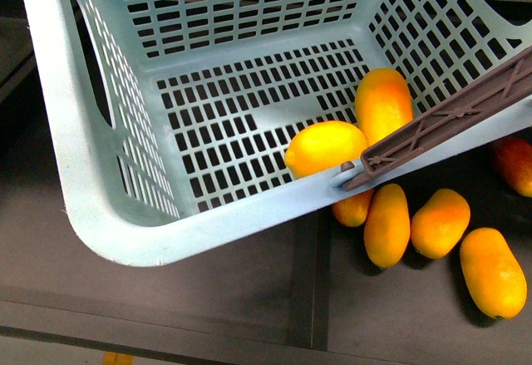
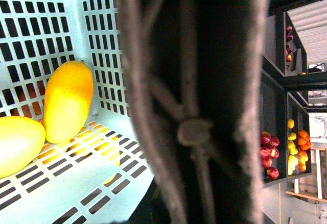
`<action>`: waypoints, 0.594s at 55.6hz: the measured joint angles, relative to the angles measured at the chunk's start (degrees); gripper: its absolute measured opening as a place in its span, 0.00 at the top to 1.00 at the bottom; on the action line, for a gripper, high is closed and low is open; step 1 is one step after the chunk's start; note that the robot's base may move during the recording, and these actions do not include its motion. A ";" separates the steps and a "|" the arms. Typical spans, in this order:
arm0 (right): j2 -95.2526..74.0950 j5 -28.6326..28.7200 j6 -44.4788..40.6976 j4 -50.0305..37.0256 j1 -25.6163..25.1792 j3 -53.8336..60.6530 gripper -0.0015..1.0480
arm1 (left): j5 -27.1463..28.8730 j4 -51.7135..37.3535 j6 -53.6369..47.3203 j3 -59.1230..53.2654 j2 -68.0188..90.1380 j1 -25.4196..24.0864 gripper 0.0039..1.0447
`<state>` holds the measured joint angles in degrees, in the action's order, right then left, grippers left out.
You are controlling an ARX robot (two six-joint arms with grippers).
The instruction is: Pick lemon and mango into basket
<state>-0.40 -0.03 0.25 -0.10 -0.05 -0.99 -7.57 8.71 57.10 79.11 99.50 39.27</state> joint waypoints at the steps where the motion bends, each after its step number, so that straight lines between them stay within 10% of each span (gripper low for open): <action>1: 0.00 0.00 -0.04 0.00 0.00 0.00 0.97 | 0.02 0.00 0.00 0.00 0.00 0.00 0.96; 26: 0.04 0.00 -0.07 0.00 0.00 0.00 0.16 | 0.17 -0.04 -0.22 -0.02 0.00 0.02 0.96; 33: 0.04 0.02 -0.07 0.00 0.00 -0.02 0.09 | 23.06 -9.25 2.75 -5.33 -0.33 1.38 0.96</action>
<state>-0.36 -0.01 0.19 -0.10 -0.05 -1.02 15.49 -0.54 59.86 73.78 99.18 40.64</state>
